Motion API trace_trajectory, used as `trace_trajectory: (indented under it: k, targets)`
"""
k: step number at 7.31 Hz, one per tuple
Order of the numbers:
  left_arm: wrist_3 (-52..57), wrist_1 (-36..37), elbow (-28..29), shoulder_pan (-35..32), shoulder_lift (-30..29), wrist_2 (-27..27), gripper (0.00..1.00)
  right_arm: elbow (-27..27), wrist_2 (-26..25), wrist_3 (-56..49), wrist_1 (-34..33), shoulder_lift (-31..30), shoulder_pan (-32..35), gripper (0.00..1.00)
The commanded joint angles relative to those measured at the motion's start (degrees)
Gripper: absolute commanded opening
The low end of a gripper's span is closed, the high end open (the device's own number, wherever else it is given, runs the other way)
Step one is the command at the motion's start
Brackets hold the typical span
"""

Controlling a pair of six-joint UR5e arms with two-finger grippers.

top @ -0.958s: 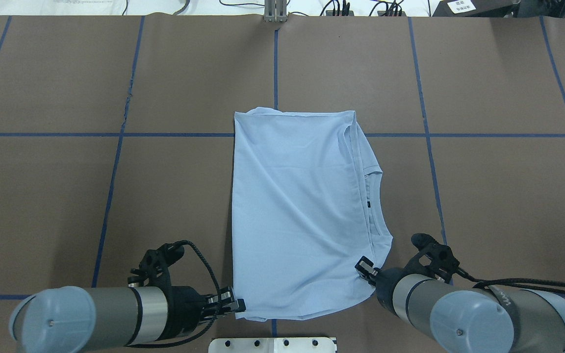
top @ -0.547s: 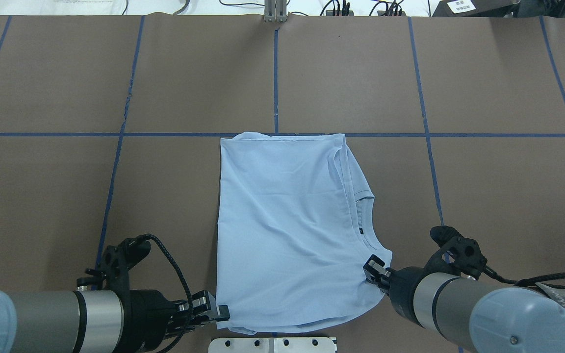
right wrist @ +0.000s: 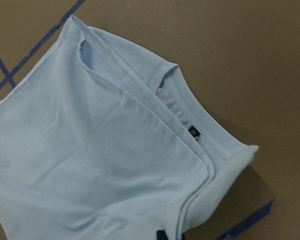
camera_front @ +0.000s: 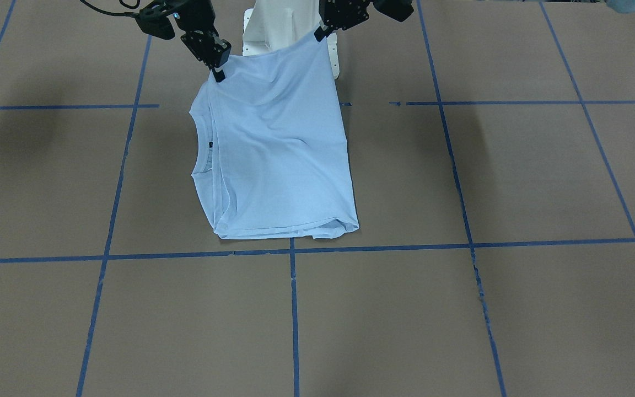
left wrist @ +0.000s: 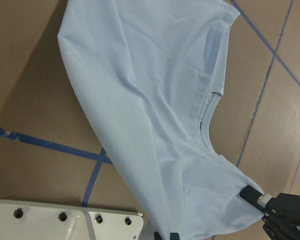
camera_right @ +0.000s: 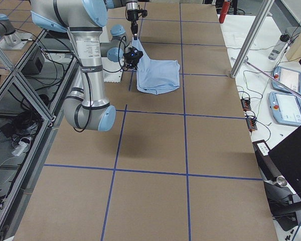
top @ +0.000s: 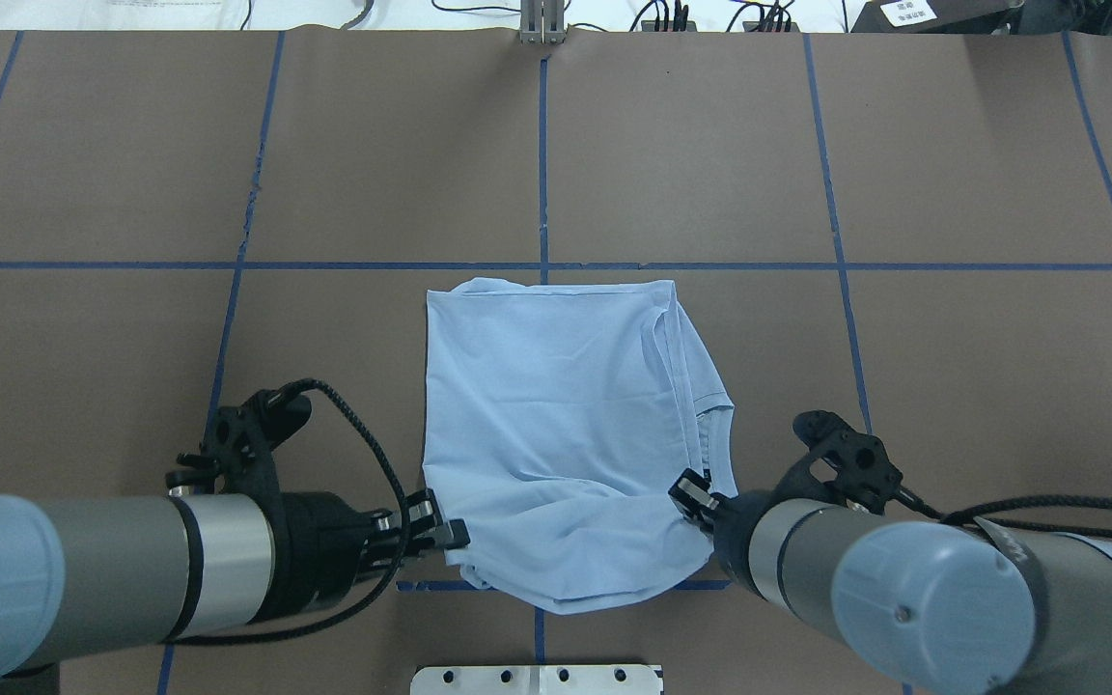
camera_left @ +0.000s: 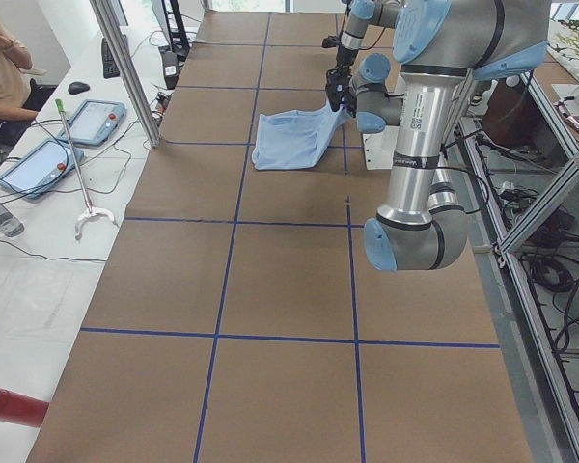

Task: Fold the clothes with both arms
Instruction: 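Lift the near edge with both grippers and fold it away from the robot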

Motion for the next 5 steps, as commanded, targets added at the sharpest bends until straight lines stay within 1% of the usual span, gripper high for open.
trace_trajectory:
  k: [1, 2, 3, 4, 5]
  targets:
    - [5.0, 4.2, 5.8, -7.7, -5.1, -3.4, 0.0, -8.2, 5.9, -6.1, -2.4, 7.5, 9.1, 0.0]
    - [7.5, 3.9, 9.9, -10.0, -6.7, -4.6, 0.0, -12.8, 6.7, -8.3, -2.1, 10.9, 12.3, 0.0]
    - [8.8, 3.2, 14.2, -11.0, -8.1, -4.7, 0.0, -18.6, 6.7, -9.4, -1.8, 15.0, 14.9, 0.0]
    - [10.6, 3.2, 17.7, -12.0, -9.9, -4.6, 0.0, -24.6, 6.9, -12.3, -1.7, 17.6, 16.5, 0.0]
    - [12.2, 3.1, 21.1, -13.2, -10.9, -4.5, 0.0, -30.3, 7.7, -13.2, 2.1, 18.9, 18.1, 0.0]
